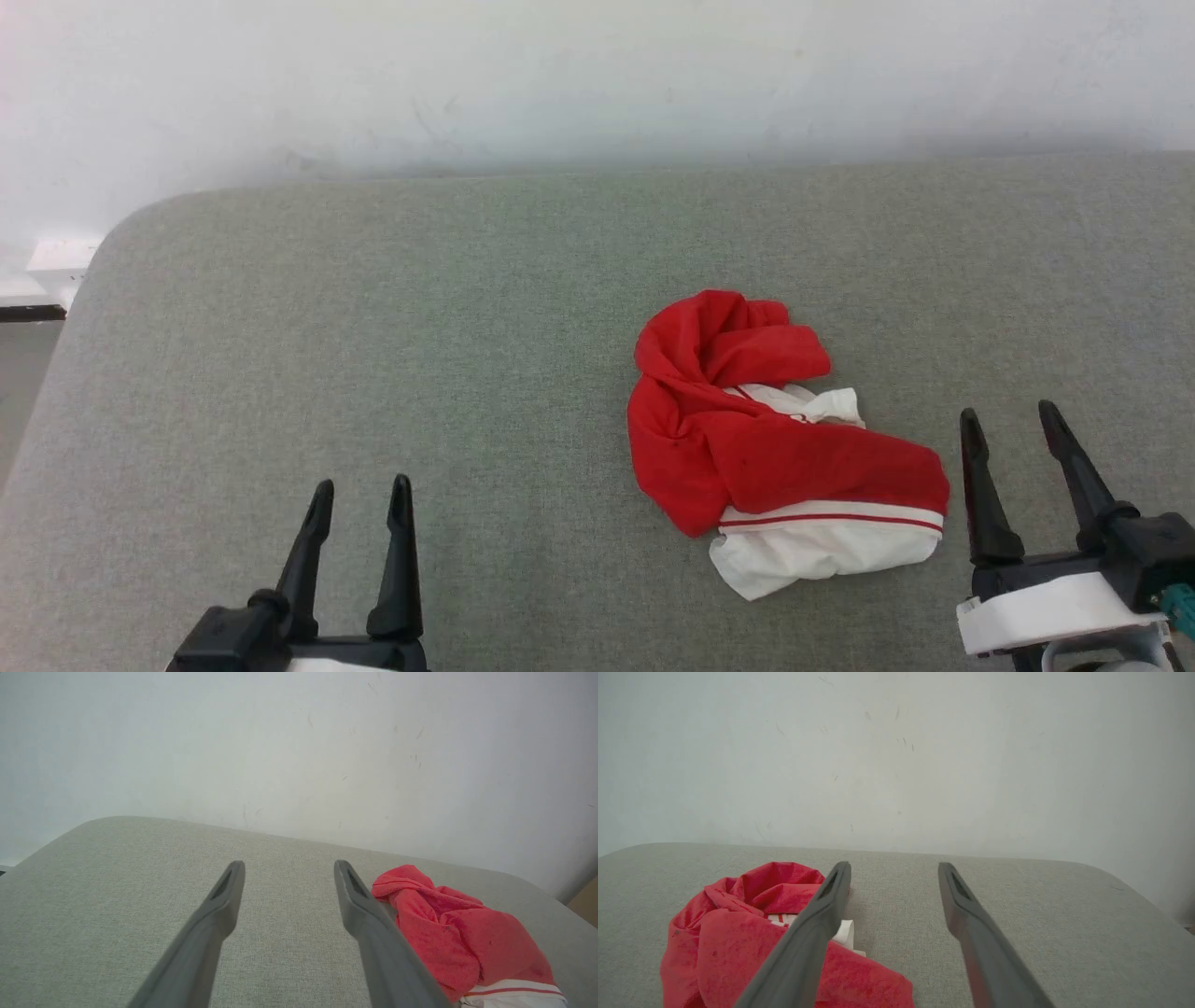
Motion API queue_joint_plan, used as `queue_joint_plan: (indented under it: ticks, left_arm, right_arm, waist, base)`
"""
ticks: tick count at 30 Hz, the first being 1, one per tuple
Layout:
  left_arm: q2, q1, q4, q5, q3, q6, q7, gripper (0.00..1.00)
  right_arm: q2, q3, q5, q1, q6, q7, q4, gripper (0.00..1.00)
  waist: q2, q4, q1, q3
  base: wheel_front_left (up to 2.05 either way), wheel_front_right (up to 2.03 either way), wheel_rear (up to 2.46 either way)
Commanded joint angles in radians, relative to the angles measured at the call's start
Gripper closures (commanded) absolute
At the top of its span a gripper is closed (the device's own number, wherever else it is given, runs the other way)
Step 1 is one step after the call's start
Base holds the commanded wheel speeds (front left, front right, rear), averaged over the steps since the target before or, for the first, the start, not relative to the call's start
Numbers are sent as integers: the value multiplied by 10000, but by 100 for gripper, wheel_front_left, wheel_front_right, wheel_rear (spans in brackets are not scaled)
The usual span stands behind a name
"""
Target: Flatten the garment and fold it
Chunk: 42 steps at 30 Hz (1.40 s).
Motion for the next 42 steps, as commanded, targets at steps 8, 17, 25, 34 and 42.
queue_joint_plan:
  ticks: [8, 17, 25, 34, 42]
  left_arm:
    - [-1076, 231, -4, 1066, 1155, -1329, -46, 0]
    - [-1813, -56, 283, 1613, 1594, -2321, -47, 0]
    - [-2079, -366, 604, 2100, 1758, -2849, -47, 0]
    - [-2236, -720, 822, 2264, 1908, -3159, -47, 0]
    - [-2320, -737, 1049, 2201, 2063, -3235, -47, 0]
  right_arm:
    - [13, 406, -443, -241, -9, 643, -309, 0]
    - [-384, 482, 118, -368, -9, 4848, -2, 0]
    - [-1055, 472, 561, -233, -9, 7909, 546, 0]
    - [-1161, 902, 698, -921, -9, 8268, 1197, 17]
    - [-1094, 907, 605, -1121, -9, 8155, 1136, 100]
  waist:
    - [-2, 129, 1, -14]
    - [-2, 282, 1, 317]
    - [-2, 582, 1, 876]
    - [-2, 918, 1, 1214]
    - [-2, 911, 1, 978]
  base:
    - [0, 0, 0]
    - [0, 0, 0]
    - [0, 0, 0]
    - [0, 0, 0]
    - [0, 0, 0]
